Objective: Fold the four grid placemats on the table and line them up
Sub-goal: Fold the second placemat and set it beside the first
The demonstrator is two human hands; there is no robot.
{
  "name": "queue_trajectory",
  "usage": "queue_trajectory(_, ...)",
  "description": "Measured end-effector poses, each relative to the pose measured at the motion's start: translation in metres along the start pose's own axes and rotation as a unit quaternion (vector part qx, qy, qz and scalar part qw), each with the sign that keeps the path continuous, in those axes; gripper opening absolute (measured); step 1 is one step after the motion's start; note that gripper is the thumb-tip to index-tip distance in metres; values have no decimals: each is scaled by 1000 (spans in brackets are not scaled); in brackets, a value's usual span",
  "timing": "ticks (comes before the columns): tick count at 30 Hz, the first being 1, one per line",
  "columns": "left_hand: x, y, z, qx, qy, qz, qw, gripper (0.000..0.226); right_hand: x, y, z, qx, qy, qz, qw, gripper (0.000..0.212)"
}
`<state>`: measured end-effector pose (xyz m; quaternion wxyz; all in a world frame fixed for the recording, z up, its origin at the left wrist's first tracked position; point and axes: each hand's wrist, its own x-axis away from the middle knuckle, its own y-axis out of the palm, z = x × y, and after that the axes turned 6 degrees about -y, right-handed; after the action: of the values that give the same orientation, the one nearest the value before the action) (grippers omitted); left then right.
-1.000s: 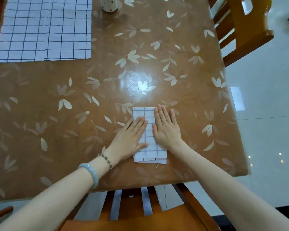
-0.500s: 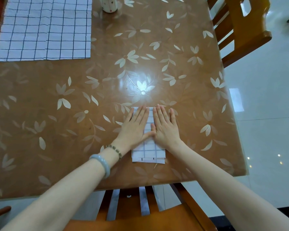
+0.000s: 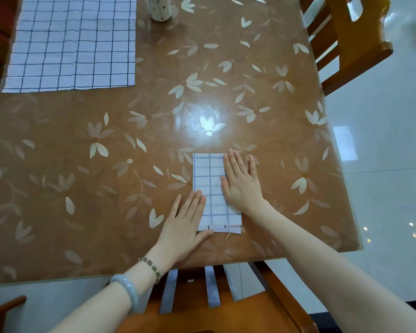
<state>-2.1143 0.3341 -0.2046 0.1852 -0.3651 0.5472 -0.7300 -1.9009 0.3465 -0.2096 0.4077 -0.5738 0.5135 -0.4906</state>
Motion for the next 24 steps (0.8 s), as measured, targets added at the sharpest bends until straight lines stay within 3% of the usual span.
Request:
queue_trajectory(4, 4, -12, 4, 12, -13, -13, 1000, 84, -3, -14, 2, -52, 5, -15, 999, 69)
queue_trajectory(6, 0, -23, 6, 42, -28, 6, 999, 79, 6, -23, -1, -102, 26, 46, 993, 68)
queue_trajectory(9, -12, -40, 9, 166, -70, 75, 981, 53, 31, -26, -6, -135, 60, 122, 981, 47)
queue_trajectory(12, -29, -54, 11, 320, -157, 112, 928, 31, 49, -21, -10, -126, 78, 103, 984, 34)
queue_trajectory(17, -52, -71, 23, 511, -294, 121, 799, 38, 56, -17, -13, -147, 117, 77, 979, 38)
queue_trajectory(22, -63, -79, 31, 581, -343, 92, 732, 49, 56, -21, -14, -172, 126, 53, 976, 42)
queue_trajectory(24, -66, -80, 34, 580, -331, 37, 743, 38, 54, -25, -13, -225, 135, 40, 964, 50)
